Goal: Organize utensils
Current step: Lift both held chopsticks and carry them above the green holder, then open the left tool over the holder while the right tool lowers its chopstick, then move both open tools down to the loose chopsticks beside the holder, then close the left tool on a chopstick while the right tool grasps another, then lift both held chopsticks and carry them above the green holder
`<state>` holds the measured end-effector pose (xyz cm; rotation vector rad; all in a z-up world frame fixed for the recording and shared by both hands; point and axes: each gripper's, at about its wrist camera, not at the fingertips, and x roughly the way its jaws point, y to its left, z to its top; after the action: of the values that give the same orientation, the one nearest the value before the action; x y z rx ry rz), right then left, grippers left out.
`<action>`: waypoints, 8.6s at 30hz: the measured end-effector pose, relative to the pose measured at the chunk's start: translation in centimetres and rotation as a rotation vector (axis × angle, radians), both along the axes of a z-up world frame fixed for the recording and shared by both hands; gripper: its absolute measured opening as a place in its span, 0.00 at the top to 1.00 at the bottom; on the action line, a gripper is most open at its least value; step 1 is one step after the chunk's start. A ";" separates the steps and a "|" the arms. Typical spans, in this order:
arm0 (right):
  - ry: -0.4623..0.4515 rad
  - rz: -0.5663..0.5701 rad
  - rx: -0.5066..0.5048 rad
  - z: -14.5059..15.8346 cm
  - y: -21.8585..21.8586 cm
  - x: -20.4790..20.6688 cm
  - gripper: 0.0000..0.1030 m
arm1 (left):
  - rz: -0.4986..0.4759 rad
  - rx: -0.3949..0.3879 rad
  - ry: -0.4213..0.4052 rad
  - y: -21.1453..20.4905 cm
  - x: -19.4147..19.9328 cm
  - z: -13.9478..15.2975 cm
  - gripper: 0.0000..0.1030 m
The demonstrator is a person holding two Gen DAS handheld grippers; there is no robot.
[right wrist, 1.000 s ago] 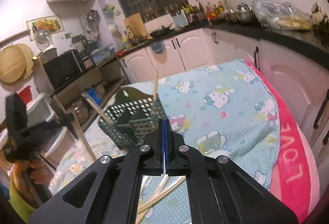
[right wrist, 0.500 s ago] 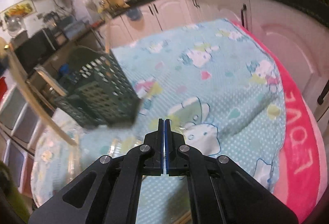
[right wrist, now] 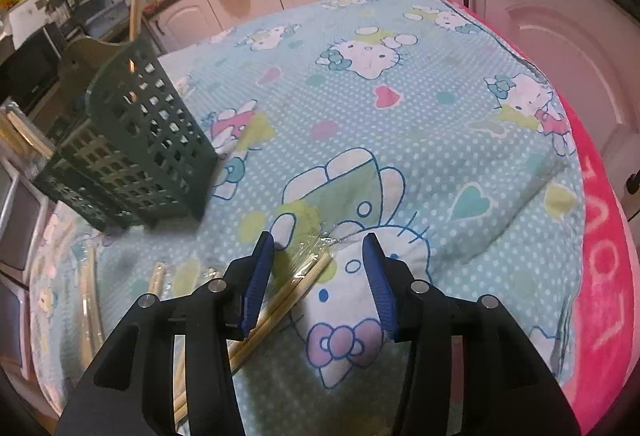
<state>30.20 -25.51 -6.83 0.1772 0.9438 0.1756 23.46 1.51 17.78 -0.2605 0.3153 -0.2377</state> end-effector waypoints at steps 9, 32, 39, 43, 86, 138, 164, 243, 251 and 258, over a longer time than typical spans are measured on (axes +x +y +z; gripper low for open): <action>-0.030 0.020 -0.006 0.4 0.2 0.4 0.96 | 0.039 0.005 0.003 0.8 1.3 -0.7 0.99; -0.550 0.203 0.134 23.0 3.7 -2.9 0.97 | 0.127 0.044 0.004 3.2 3.8 -1.4 0.99; -0.654 0.240 0.141 27.5 5.8 -1.7 0.97 | 0.131 0.061 0.020 3.3 4.5 -2.6 0.99; -0.671 0.268 0.150 28.5 7.0 -0.7 0.97 | 0.126 0.065 0.030 3.4 4.8 -3.4 0.99; -0.441 0.242 0.128 16.7 7.6 -0.5 0.87 | 0.059 0.032 0.131 3.5 1.6 -7.5 0.73; -0.397 0.274 0.085 12.5 5.9 -10.6 0.50 | 0.087 -0.013 0.227 4.1 -7.7 -11.1 0.13; -0.247 0.302 0.058 6.8 8.6 -10.1 0.50 | 0.094 0.049 0.501 5.0 -8.9 -20.2 0.18; -0.219 0.287 0.190 7.2 8.9 -6.5 0.99 | 0.027 -0.184 0.451 8.5 -7.8 -17.8 0.99; -0.308 0.299 0.211 10.3 7.8 -8.0 0.99 | -0.012 -0.170 0.363 7.1 -7.4 -14.3 0.99; -0.369 0.293 0.227 12.3 7.0 -8.8 0.99 | -0.053 -0.158 0.311 5.6 -7.1 -11.9 0.99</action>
<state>21.43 -18.54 5.46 0.2059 0.5764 0.5681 16.32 7.06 5.83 -0.4471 0.6131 -0.2754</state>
